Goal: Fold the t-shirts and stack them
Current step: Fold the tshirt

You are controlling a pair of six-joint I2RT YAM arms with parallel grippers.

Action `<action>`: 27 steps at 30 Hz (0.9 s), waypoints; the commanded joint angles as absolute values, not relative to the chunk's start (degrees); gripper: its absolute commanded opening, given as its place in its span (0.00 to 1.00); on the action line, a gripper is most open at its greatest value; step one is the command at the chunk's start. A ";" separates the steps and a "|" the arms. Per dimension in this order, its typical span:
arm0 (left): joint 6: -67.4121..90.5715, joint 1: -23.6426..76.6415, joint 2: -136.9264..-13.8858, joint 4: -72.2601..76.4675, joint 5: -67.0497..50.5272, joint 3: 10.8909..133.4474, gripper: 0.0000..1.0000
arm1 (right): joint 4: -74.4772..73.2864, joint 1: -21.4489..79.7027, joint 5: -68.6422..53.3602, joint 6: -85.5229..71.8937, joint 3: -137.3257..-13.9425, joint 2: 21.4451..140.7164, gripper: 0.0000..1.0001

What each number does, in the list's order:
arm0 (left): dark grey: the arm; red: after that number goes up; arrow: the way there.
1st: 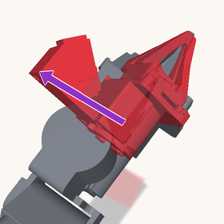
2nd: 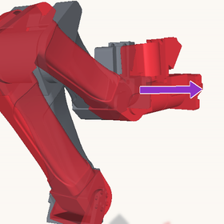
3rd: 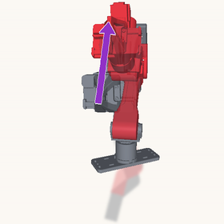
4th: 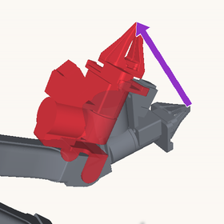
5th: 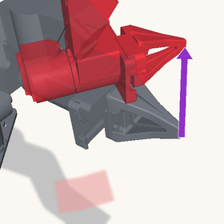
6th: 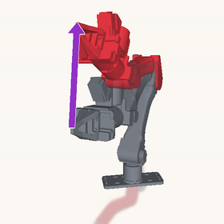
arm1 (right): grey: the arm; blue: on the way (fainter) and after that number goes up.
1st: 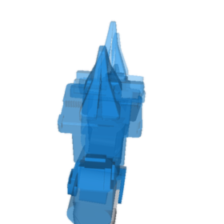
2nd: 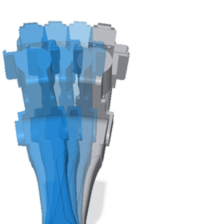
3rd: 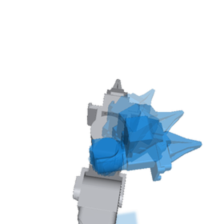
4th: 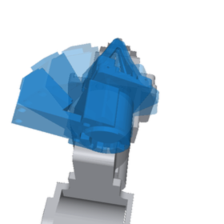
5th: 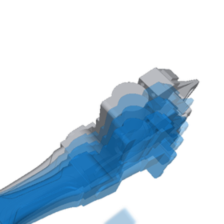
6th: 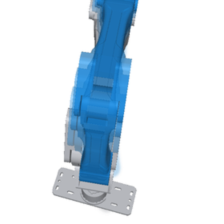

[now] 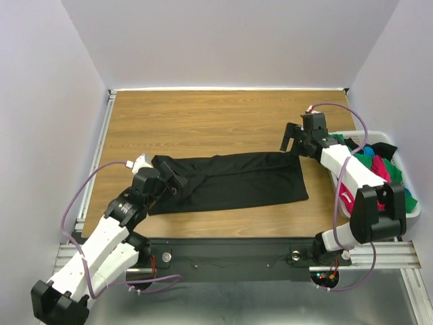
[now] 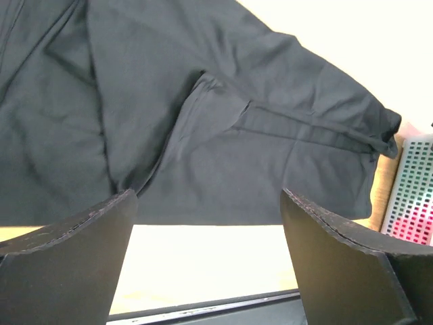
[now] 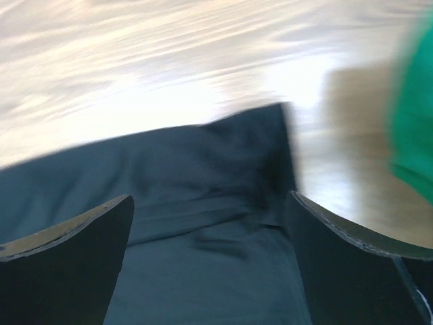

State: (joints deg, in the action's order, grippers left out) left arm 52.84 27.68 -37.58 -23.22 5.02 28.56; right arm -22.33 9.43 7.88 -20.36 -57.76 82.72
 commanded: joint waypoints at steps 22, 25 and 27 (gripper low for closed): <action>42.63 19.16 -93.49 -5.81 7.03 48.24 0.98 | -18.37 14.23 -1.76 -21.88 -51.79 93.09 1.00; 41.31 18.99 -100.07 -5.97 6.68 53.06 0.98 | -18.28 14.32 -1.93 -22.94 -48.96 89.92 1.00; 40.00 18.81 -103.34 -8.34 7.73 57.28 0.98 | -18.19 14.50 -1.85 -23.29 -46.68 88.86 1.00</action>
